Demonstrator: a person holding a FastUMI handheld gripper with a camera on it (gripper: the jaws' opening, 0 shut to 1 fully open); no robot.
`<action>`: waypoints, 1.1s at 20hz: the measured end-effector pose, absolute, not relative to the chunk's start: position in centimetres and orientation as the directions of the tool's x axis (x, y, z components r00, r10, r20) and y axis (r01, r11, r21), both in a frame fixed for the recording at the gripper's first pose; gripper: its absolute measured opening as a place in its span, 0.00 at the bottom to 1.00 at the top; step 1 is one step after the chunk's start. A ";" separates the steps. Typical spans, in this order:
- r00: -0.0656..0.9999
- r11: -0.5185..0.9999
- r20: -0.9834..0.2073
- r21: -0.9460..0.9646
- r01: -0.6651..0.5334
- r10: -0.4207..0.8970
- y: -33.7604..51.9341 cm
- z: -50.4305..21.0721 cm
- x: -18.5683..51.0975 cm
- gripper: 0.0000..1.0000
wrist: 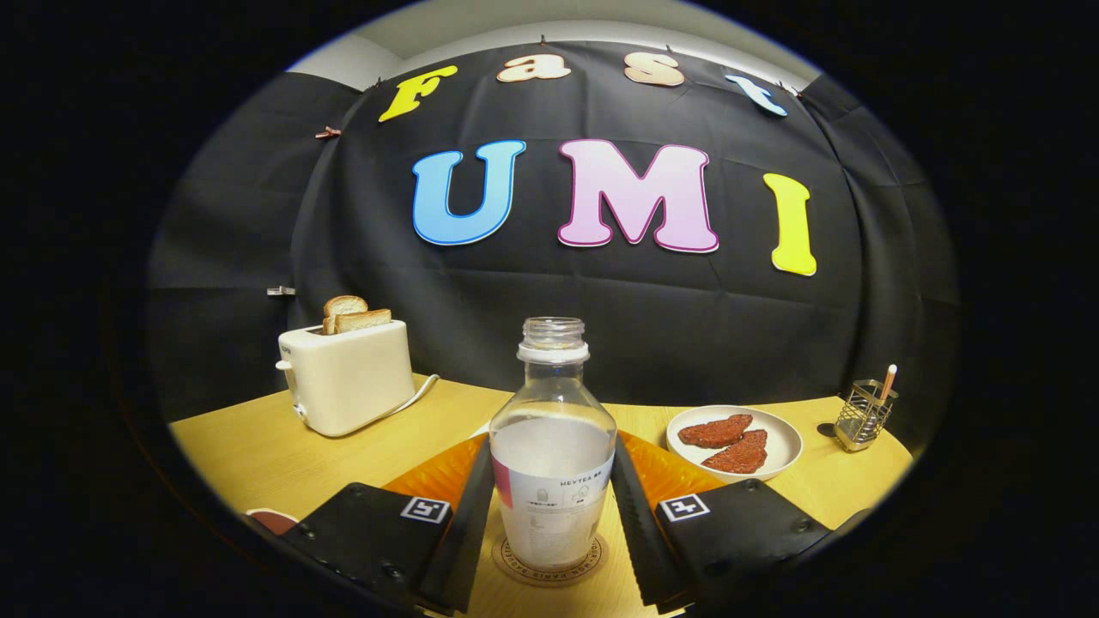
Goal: Take the bottle from table, then pour the juice into the cup, finally place the bottle on the coaster
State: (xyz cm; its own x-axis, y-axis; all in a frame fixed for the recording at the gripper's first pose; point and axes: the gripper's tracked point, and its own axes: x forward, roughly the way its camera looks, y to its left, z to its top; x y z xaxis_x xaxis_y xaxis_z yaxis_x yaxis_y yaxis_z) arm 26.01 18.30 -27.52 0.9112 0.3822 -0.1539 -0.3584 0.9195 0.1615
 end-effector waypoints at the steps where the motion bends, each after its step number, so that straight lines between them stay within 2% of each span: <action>1: 0.910 0.920 -0.158 0.159 -0.358 0.382 18.4 -27.8 26.0 0.73; 9: 0.918 0.925 -0.142 0.148 -0.350 0.370 18.2 -29.1 25.7 0.74; 12: 0.915 0.926 -0.174 0.172 -0.336 0.364 18.0 -29.8 25.7 0.77; 13: 0.913 0.927 -0.187 0.169 -0.334 0.363 17.9 -30.2 25.7 0.80; 14: 0.911 0.926 -0.193 0.170 -0.336 0.366 17.8 -30.1 25.4 0.97; 15: 0.908 0.924 -0.196 0.170 -0.342 0.372 17.9 -30.1 25.3 1.00; 22: 0.895 0.916 -0.213 0.175 -0.360 0.393 16.5 -29.0 23.6 1.00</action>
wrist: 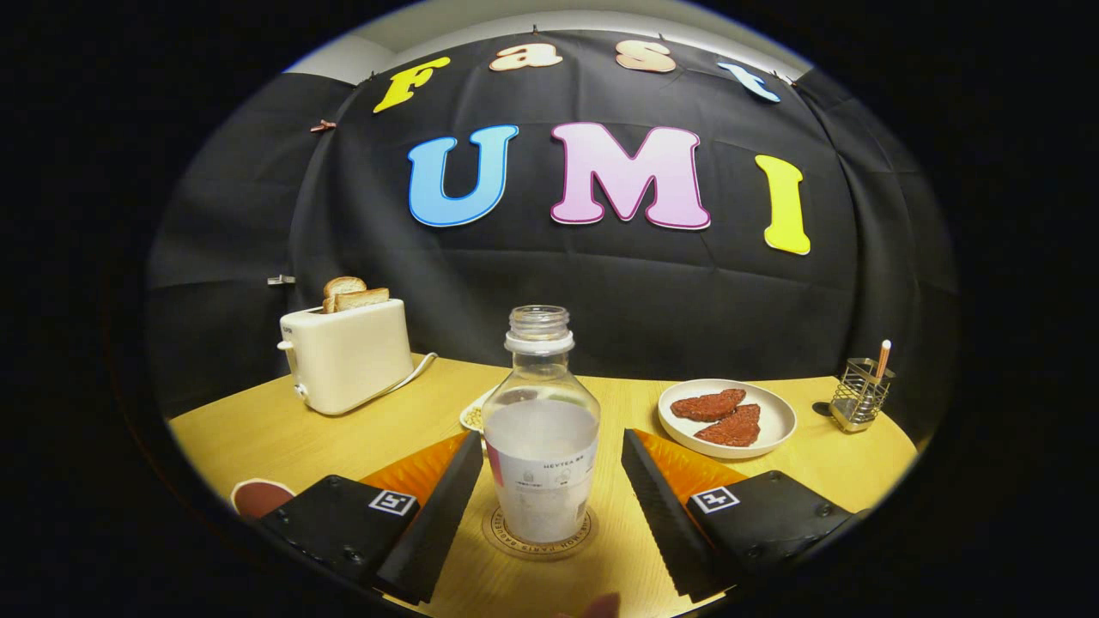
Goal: Take the bottle from table, then pour the juice into the cup, finally place the bottle on the coaster
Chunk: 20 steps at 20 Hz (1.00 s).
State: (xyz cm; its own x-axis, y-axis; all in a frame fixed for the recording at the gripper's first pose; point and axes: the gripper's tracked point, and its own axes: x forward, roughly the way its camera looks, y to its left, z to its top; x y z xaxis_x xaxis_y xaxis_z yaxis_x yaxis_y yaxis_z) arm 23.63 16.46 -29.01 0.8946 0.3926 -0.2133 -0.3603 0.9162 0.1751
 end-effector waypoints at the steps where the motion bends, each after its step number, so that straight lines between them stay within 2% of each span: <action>1: 0.893 0.914 -0.209 0.174 -0.367 0.399 16.2 -28.3 23.2 0.99; 8: 0.898 0.910 -0.166 0.154 -0.385 0.408 14.0 -21.7 18.8 0.99; 20: 0.942 0.947 -0.096 0.029 -0.321 0.322 10.4 -10.3 11.8 0.98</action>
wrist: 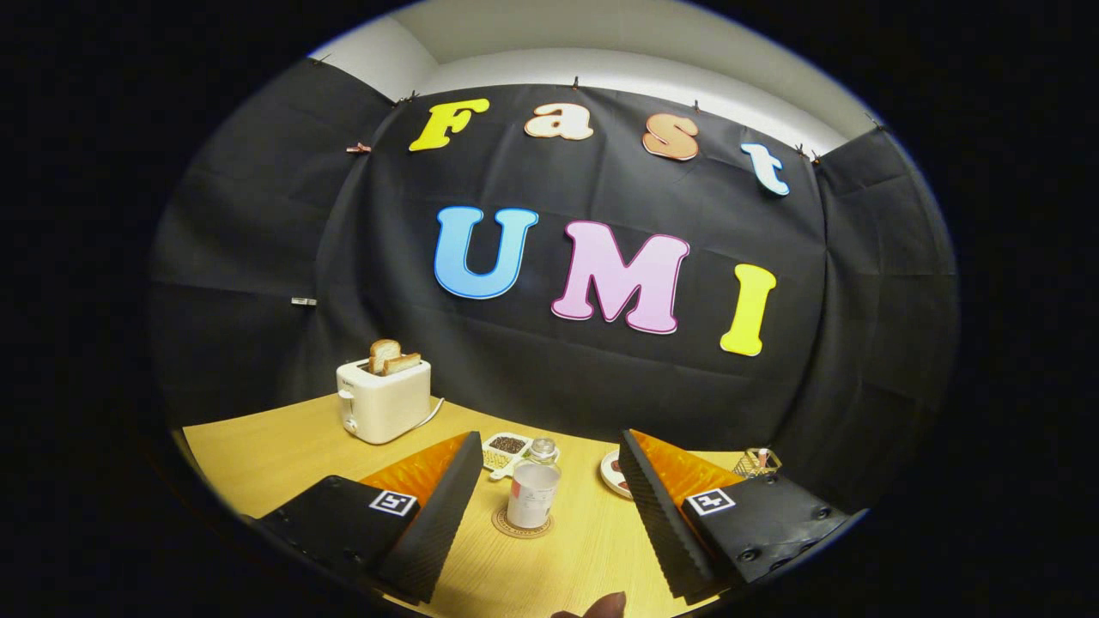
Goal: Take the bottle from table, then pour the juice into the cup, finally place the bottle on the coaster
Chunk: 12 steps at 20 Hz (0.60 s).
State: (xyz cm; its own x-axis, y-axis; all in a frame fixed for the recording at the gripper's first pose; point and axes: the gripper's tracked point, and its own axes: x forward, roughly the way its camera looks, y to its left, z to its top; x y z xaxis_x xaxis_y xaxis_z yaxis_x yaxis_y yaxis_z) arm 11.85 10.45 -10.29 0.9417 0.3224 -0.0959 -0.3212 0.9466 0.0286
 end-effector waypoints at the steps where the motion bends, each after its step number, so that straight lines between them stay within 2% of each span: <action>1: 0.943 0.948 -0.093 0.032 -0.318 0.319 10.3 -9.7 11.4 0.98; 5: 0.954 0.959 -0.111 0.073 -0.273 0.280 9.1 -8.0 9.4 0.97; 12: 0.979 0.983 -0.090 -0.006 -0.186 0.185 4.7 -6.2 5.3 0.97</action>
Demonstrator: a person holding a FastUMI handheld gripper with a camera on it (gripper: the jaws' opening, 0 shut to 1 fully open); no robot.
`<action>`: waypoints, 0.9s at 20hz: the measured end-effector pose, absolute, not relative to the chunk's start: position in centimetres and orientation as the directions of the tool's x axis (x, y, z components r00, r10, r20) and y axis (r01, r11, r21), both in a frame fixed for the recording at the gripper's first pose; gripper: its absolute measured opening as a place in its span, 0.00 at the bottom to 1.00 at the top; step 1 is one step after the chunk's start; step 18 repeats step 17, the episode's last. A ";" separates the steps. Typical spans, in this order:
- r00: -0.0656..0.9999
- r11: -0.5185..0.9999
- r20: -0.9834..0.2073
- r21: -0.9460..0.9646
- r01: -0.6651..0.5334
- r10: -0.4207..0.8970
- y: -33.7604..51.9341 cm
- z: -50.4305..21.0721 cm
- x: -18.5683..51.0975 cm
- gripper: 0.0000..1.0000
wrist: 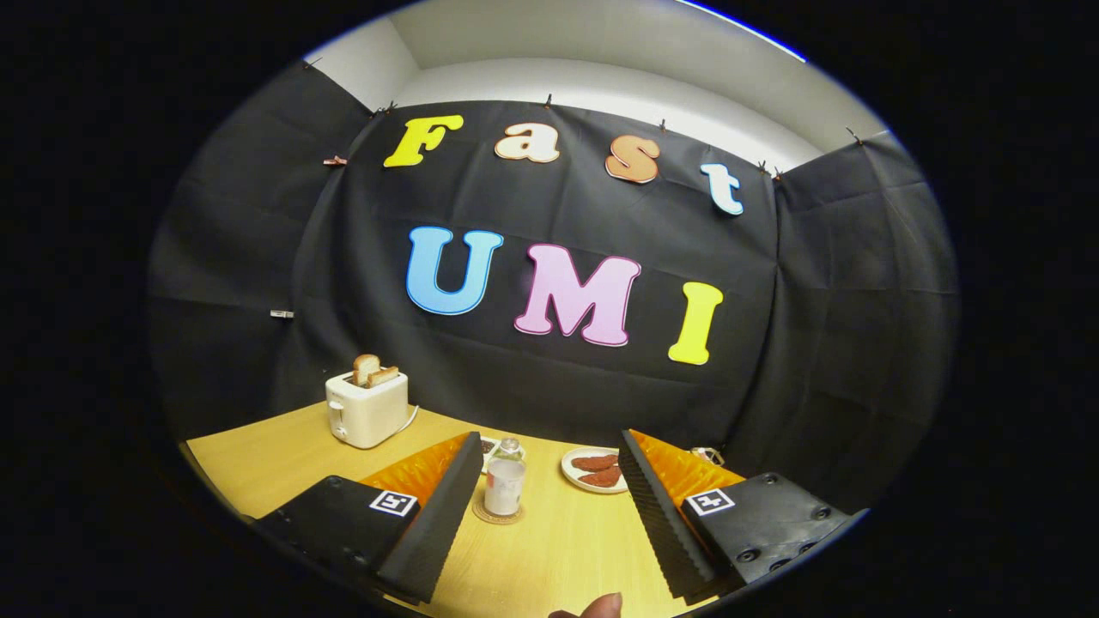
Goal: Take the bottle from table, then pour the juice into the cup, finally place the bottle on the coaster
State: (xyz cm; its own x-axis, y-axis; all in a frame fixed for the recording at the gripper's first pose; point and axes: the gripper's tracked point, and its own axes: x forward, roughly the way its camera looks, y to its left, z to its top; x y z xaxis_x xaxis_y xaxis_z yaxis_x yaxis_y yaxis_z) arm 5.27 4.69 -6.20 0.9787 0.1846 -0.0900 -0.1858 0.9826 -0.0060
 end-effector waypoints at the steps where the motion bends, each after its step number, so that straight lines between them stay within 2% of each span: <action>1: 0.980 0.984 -0.092 -0.004 -0.176 0.175 4.3 -6.2 4.6 0.97; 6: 0.982 0.985 -0.083 0.030 -0.169 0.171 3.2 -6.1 2.4 0.97; 18: 0.978 0.986 -0.122 0.025 -0.166 0.168 2.9 -7.2 2.5 0.97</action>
